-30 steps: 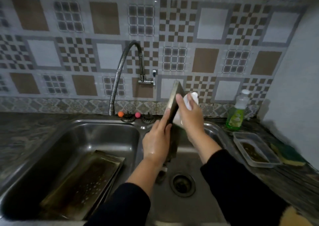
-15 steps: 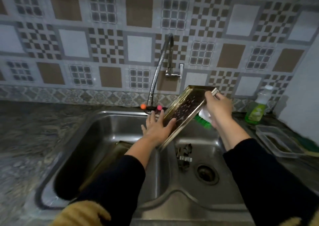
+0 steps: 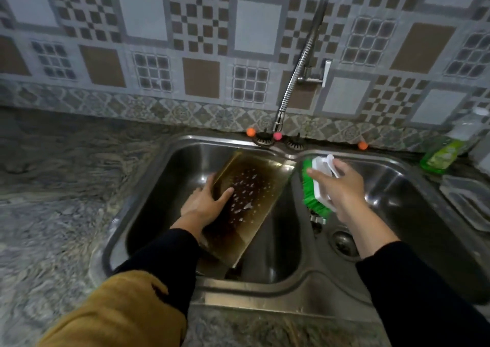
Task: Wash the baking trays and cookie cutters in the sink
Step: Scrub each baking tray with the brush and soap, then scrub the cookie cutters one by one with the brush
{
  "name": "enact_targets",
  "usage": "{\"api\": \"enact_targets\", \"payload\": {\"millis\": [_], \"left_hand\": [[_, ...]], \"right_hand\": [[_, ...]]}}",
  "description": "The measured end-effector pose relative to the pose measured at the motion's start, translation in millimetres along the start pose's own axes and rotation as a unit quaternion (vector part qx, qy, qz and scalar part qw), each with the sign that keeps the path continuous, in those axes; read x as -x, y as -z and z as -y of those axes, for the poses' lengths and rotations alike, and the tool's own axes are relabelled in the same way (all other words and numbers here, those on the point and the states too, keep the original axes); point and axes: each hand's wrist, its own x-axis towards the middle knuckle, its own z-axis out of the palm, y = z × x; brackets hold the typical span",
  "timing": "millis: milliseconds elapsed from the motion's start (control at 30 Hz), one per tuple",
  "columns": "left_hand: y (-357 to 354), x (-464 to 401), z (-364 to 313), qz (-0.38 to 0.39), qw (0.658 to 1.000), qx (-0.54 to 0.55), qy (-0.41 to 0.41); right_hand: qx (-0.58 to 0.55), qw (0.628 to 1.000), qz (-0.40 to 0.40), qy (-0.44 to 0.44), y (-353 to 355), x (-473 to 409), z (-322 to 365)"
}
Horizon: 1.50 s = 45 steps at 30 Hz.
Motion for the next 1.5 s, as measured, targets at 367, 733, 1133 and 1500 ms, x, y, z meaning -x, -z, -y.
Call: {"api": "enact_targets", "payload": {"millis": [367, 733, 1133, 1500], "left_hand": [[-9, -24, 82, 0.072, 0.970, -0.185, 0.138], [-13, -26, 72, 0.099, 0.964, -0.206, 0.138], [-47, -16, -89, -0.016, 0.964, -0.176, -0.198], [-182, 3, -198, 0.079, 0.957, -0.207, -0.185]], "right_hand": [[0.180, 0.975, 0.039, 0.123, -20, 12, -34], [0.172, 0.974, 0.114, 0.095, -27, -2, -47], [0.194, 0.976, 0.062, 0.076, 37, -26, -42], [0.178, 0.977, 0.099, 0.062, 121, -78, -96]]}}
